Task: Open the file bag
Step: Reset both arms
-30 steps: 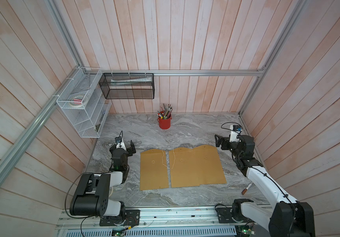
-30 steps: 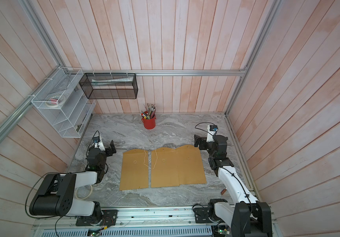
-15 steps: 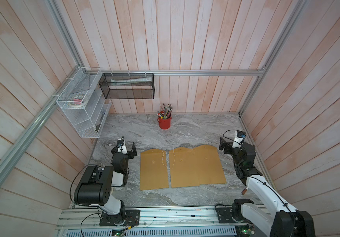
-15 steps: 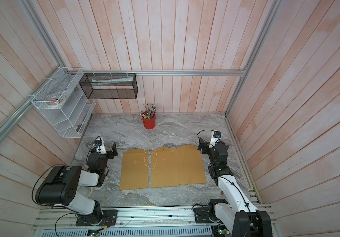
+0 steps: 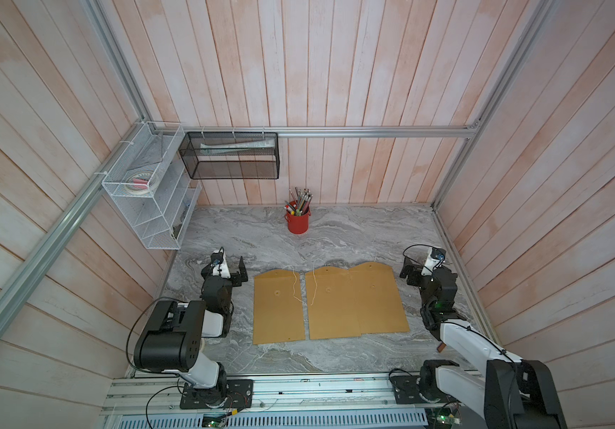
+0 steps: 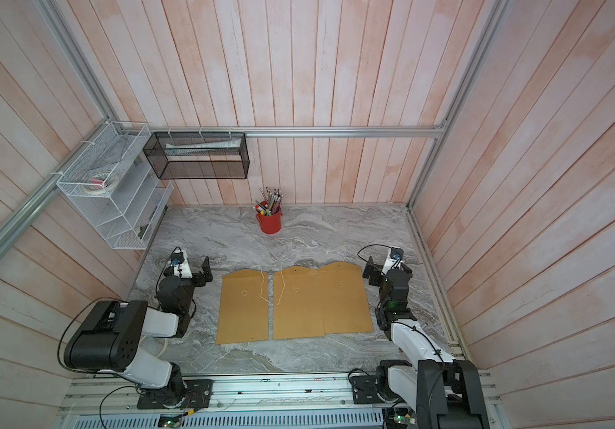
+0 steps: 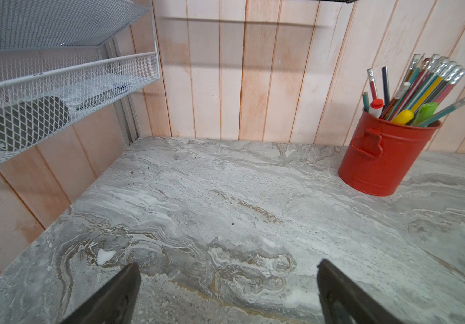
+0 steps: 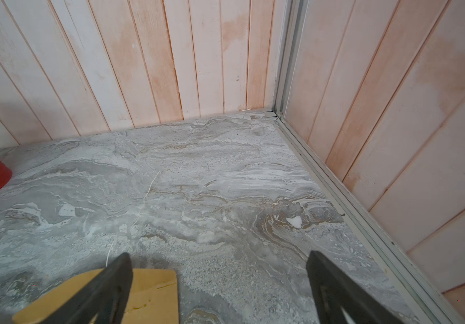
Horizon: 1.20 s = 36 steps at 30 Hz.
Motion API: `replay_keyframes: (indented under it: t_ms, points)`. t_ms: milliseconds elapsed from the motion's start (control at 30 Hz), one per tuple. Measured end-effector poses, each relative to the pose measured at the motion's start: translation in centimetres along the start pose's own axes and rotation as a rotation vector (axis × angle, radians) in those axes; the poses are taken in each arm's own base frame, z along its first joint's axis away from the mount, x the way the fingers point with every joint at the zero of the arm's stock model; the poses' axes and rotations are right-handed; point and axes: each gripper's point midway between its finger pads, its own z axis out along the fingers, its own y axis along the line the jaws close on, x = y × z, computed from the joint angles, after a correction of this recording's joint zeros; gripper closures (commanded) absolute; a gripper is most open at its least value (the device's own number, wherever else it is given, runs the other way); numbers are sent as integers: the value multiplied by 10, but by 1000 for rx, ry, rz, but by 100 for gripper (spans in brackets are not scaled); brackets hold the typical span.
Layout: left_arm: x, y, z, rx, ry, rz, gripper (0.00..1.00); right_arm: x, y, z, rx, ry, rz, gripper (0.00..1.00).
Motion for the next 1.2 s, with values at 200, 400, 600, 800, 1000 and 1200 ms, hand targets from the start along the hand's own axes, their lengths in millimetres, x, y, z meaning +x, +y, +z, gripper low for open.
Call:
replay_keyframes:
  t_ms: [200, 400, 600, 800, 1000, 1200]
  points:
    - [0, 0, 0, 0, 0, 0, 0, 21, -7, 4, 26, 8, -1, 2]
    - [0, 0, 0, 0, 0, 0, 0, 29, -10, 10, 38, -5, -14, 2]
    - [0, 0, 0, 0, 0, 0, 0, 20, -9, 15, 34, -63, -39, 2]
    - [0, 0, 0, 0, 0, 0, 0, 18, -5, 22, 4, -104, -51, 2]
    - [0, 0, 0, 0, 0, 0, 0, 31, -3, 19, -18, -120, -53, 2]
    - [0, 0, 0, 0, 0, 0, 0, 30, 0, 19, -41, -134, -58, 2]
